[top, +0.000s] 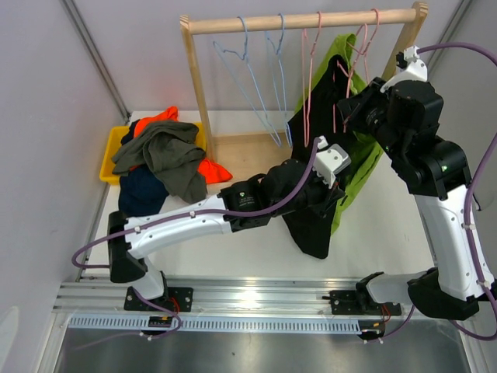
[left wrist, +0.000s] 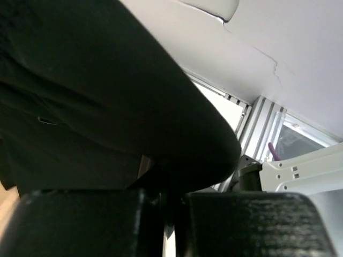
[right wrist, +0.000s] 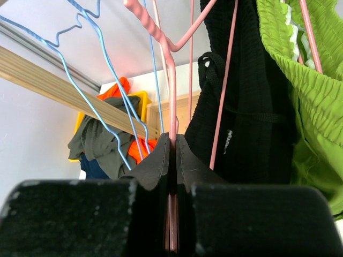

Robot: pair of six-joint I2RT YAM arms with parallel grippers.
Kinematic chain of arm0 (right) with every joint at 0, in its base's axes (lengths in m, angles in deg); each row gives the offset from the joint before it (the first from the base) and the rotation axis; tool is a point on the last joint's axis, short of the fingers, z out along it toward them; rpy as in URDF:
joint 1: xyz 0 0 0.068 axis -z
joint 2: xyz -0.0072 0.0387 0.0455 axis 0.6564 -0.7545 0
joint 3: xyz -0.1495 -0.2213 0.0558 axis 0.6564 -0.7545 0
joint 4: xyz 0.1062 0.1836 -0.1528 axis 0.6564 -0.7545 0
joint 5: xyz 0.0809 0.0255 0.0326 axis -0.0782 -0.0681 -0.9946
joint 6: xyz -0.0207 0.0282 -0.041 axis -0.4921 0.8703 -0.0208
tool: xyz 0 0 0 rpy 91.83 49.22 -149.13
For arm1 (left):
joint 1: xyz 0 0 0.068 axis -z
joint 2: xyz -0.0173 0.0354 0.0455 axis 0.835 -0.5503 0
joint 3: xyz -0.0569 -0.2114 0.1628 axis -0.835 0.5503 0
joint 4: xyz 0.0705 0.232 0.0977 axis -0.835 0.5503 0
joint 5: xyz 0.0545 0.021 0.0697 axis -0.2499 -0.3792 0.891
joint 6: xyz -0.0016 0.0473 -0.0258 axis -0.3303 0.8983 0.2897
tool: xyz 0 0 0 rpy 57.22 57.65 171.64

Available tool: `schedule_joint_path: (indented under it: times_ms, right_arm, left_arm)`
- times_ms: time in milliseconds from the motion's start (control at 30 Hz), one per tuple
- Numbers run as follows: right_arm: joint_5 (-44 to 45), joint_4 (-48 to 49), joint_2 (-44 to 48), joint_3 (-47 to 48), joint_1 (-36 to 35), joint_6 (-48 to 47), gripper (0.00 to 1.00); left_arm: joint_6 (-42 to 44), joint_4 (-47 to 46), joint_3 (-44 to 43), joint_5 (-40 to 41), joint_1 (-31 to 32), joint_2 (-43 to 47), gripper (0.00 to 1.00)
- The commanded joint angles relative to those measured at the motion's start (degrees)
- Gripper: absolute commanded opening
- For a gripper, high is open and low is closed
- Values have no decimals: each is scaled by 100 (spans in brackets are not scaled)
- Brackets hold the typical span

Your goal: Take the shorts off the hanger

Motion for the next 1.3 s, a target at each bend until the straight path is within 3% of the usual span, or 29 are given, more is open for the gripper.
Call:
schedule_joint_path:
  times_ms: [0, 300, 433, 600, 867, 1100, 1267]
  right_arm:
    - [70, 480, 70, 472, 33, -23, 0]
    - [-96, 507, -123, 700, 393, -50, 0]
    - [-149, 445, -247, 876, 586, -111, 0]
    - [-193, 401, -221, 816, 674, -59, 0]
    - [-447, 138, 279, 350, 665, 266, 0]
    - [-1071, -468, 1026, -116, 665, 679, 0]
    - [-1213, -996, 1440, -100, 657, 750, 0]
  left_arm:
    - [-32, 48, -123, 230, 120, 195, 0]
    - [-110, -197, 958, 1048, 919, 1021, 0]
    - [-444, -356, 1941, 1312, 1438, 1294, 0]
    - [-884, -584, 2506, 1365, 1579, 1338, 0]
    - [-594, -199, 1742, 1997, 1457, 908, 0]
    - [-770, 435, 136, 2358, 421, 205, 0]
    - [-709, 1181, -745, 2762, 217, -437, 0]
